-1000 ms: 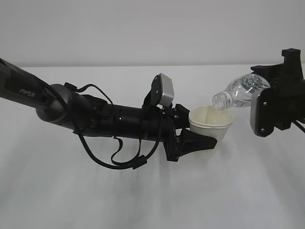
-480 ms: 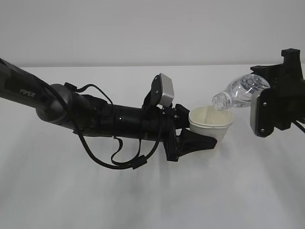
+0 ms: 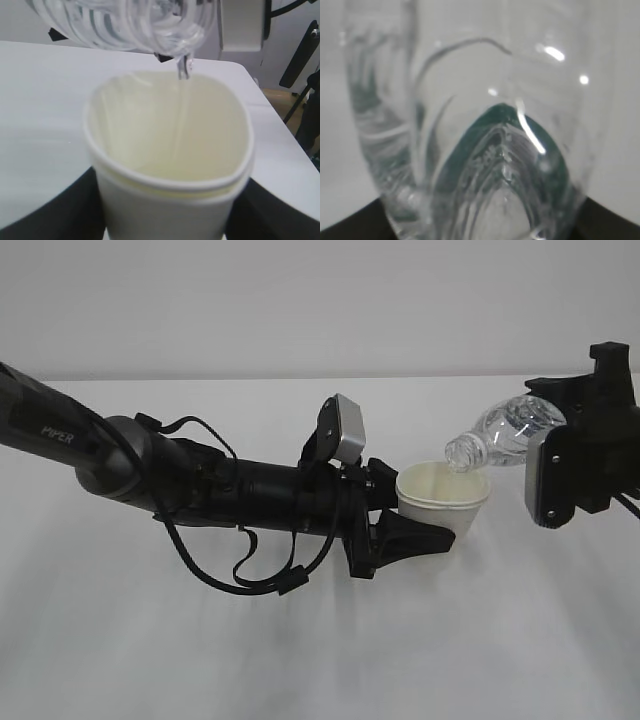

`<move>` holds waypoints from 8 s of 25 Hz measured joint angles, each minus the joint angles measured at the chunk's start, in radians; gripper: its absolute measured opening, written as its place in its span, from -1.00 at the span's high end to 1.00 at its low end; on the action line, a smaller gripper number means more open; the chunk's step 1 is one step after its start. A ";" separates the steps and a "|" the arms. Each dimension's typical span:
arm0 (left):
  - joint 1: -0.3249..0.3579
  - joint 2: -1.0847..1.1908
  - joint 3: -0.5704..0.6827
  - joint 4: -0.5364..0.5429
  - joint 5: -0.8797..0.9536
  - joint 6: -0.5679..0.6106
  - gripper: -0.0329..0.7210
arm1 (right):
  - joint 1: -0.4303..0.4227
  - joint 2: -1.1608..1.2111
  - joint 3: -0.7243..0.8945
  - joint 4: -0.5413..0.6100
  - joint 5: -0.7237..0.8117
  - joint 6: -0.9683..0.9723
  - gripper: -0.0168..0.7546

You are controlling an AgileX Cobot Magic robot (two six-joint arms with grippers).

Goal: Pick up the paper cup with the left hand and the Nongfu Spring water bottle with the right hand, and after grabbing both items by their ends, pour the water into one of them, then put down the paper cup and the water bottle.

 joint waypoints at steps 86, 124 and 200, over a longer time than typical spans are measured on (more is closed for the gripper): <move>0.000 0.000 0.000 0.005 0.000 -0.002 -0.29 | 0.000 0.000 -0.004 -0.021 0.016 -0.022 -0.10; 0.000 0.000 0.000 0.012 0.002 -0.002 -0.29 | 0.000 0.000 -0.015 -0.023 0.025 -0.033 -0.10; 0.000 0.001 0.000 0.025 0.004 -0.002 -0.28 | 0.000 0.000 -0.019 -0.030 0.038 -0.070 -0.10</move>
